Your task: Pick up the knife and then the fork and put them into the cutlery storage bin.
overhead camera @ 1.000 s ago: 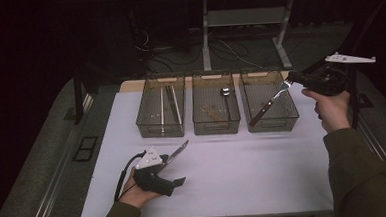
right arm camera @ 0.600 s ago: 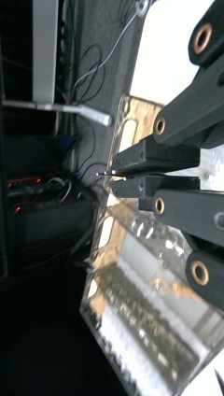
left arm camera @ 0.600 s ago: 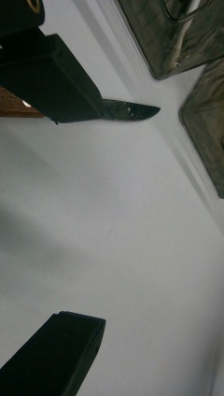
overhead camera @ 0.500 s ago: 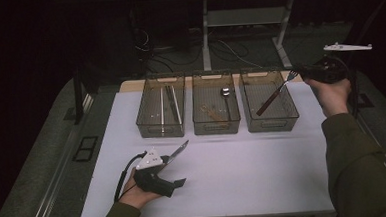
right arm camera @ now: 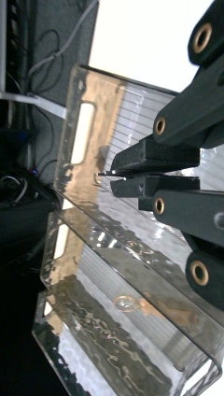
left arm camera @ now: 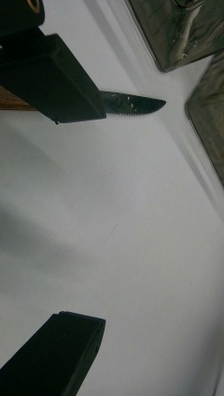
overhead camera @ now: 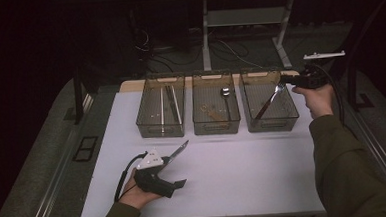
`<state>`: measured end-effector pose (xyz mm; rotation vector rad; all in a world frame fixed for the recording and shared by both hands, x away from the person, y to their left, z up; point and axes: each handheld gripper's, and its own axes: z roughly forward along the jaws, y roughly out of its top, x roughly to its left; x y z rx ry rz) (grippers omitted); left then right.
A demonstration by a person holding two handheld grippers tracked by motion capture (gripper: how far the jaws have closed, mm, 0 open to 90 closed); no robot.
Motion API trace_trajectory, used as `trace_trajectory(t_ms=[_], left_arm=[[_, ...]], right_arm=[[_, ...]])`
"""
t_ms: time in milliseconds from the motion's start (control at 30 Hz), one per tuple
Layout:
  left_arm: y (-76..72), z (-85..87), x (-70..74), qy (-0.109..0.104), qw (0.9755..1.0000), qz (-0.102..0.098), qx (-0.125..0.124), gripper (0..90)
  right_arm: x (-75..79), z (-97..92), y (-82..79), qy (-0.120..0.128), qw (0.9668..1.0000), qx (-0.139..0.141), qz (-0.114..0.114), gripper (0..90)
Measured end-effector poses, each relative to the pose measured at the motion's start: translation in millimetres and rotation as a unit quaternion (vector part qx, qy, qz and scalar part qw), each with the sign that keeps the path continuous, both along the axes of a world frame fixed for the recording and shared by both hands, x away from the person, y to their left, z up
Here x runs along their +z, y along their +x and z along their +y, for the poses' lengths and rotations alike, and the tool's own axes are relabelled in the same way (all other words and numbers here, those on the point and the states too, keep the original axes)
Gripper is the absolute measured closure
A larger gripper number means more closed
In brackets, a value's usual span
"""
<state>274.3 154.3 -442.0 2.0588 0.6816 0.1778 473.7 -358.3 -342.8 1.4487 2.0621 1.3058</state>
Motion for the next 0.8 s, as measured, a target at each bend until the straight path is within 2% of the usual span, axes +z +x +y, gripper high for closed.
trace_trajectory(t_ms=[233, 267, 367, 400, 467, 500, 567, 800], left_arm=[[0.2, -0.4, -0.3, -0.001, 1.0, 0.004, -0.003, 0.5], [0.3, -0.4, -0.5, 0.0, 1.0, 0.004, -0.003, 0.5], [0.0, -0.8, -0.3, -0.001, 1.0, 0.004, -0.005, 0.5], [0.0, -1.0, -0.3, -0.002, 1.0, 0.005, -0.005, 0.5], [0.6, -1.4, -0.5, -0.001, 1.0, 0.005, -0.005, 0.5], [0.7, -1.6, -0.5, -0.001, 1.0, 0.005, -0.005, 0.5], [0.4, -1.9, -0.3, -0.002, 1.0, 0.005, -0.006, 0.5], [0.0, -1.7, -0.6, -0.002, 1.0, 0.007, -0.005, 0.6]], right_arm=[[-13.9, -1.5, 8.0, -0.007, 0.9997, -0.002, 0.024, 86.3], [-15.7, -2.1, 9.2, -0.002, 0.9996, -0.001, 0.027, 86.2], [-19.1, -3.0, 12.1, -0.002, 0.9996, -0.007, 0.025, 85.3], [-20.2, -2.4, 12.9, -0.012, 0.9995, -0.01, 0.026, 83.9], [-23.5, -0.2, 14.9, -0.053, 0.998, -0.022, 0.029, 80.2], [-25.6, 0.2, 15.9, -0.062, 0.9972, -0.025, 0.034, 79.4], [-29.1, 0.7, 17.1, -0.066, 0.9967, -0.034, 0.034, 77.3], [-37.9, 9.9, 21.0, -0.103, 0.9927, -0.051, 0.035, 71.4]])
